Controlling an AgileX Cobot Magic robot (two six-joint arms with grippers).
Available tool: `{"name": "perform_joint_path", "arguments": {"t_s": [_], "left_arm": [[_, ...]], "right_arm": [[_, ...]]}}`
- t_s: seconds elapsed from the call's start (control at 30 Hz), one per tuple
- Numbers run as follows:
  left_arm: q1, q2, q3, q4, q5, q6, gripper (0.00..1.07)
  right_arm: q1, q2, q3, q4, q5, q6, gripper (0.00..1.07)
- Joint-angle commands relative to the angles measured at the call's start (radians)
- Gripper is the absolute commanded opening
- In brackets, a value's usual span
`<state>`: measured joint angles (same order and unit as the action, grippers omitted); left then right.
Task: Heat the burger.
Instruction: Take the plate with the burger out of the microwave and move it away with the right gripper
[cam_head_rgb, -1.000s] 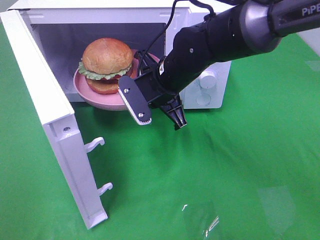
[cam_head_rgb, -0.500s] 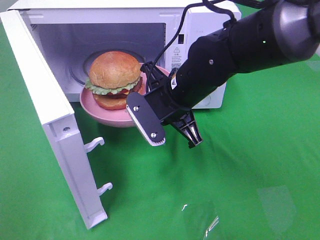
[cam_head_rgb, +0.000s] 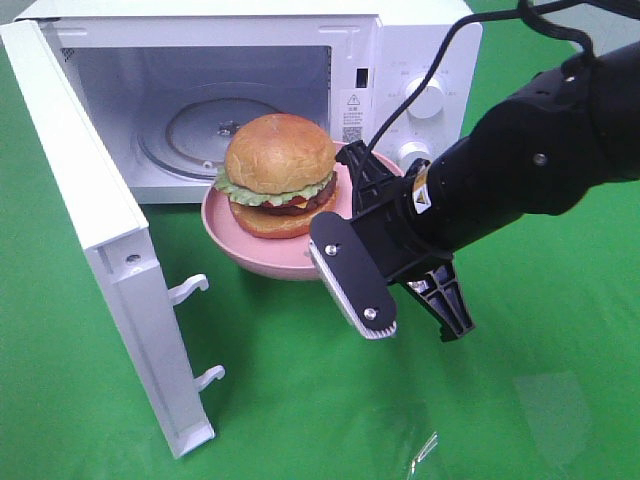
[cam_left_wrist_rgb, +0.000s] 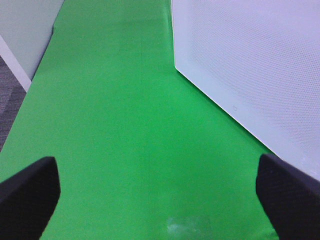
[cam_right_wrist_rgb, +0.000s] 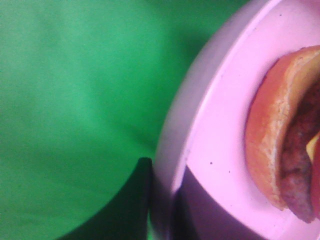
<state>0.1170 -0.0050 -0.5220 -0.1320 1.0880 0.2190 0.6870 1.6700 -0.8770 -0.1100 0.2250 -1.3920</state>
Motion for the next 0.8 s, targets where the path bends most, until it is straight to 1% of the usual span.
{"name": "perform_joint_path", "arguments": {"t_s": [0.03, 0.07, 0.1, 0.13, 0.17, 0.2, 0.3, 0.33, 0.37, 0.4, 0.43, 0.53, 0.57, 0.67, 0.7, 0.8], "left_arm": [[0.003, -0.018, 0.002, -0.007, -0.013, -0.001, 1.0], [0.003, -0.018, 0.002, -0.007, -0.013, -0.001, 1.0], [0.003, -0.018, 0.002, -0.007, -0.013, -0.001, 1.0], [0.003, -0.018, 0.002, -0.007, -0.013, -0.001, 1.0], [0.003, -0.018, 0.002, -0.007, -0.013, -0.001, 1.0], [0.003, -0.018, 0.002, -0.007, -0.013, -0.001, 1.0], [0.003, -0.018, 0.002, -0.007, -0.013, -0.001, 1.0], [0.003, -0.018, 0.002, -0.007, -0.013, -0.001, 1.0], [0.003, -0.018, 0.002, -0.007, -0.013, -0.001, 1.0], [0.003, -0.018, 0.002, -0.007, -0.013, -0.001, 1.0], [0.003, -0.018, 0.002, -0.007, -0.013, -0.001, 1.0], [0.003, -0.018, 0.002, -0.007, -0.013, -0.001, 1.0], [0.003, -0.018, 0.002, -0.007, -0.013, -0.001, 1.0], [0.003, -0.018, 0.002, -0.007, -0.013, -0.001, 1.0], [0.003, -0.018, 0.002, -0.007, -0.013, -0.001, 1.0], [0.003, -0.018, 0.002, -0.007, -0.013, -0.001, 1.0]], "right_arm": [[0.001, -0.066, 0.029, -0.021, -0.074, 0.036, 0.0], [0.001, -0.101, 0.064, -0.021, -0.08, 0.045, 0.0], [0.001, -0.101, 0.064, -0.021, -0.08, 0.045, 0.0], [0.001, -0.139, 0.096, -0.021, -0.08, 0.047, 0.0], [0.001, -0.139, 0.096, -0.021, -0.08, 0.047, 0.0], [0.001, -0.18, 0.132, -0.021, -0.08, 0.05, 0.0], [0.001, -0.221, 0.162, -0.021, -0.08, 0.064, 0.0], [0.001, -0.256, 0.194, -0.022, -0.079, 0.08, 0.0], [0.001, -0.293, 0.228, -0.041, -0.077, 0.1, 0.0], [0.001, -0.293, 0.228, -0.041, -0.077, 0.1, 0.0], [0.001, -0.328, 0.257, -0.063, -0.065, 0.119, 0.0], [0.001, -0.363, 0.275, -0.079, -0.038, 0.146, 0.0], [0.001, -0.397, 0.289, -0.107, -0.013, 0.188, 0.0], [0.001, -0.42, 0.298, -0.134, 0.005, 0.228, 0.0], [0.001, -0.442, 0.301, -0.169, 0.028, 0.286, 0.0], [0.001, -0.464, 0.304, -0.189, 0.068, 0.348, 0.0]]}}
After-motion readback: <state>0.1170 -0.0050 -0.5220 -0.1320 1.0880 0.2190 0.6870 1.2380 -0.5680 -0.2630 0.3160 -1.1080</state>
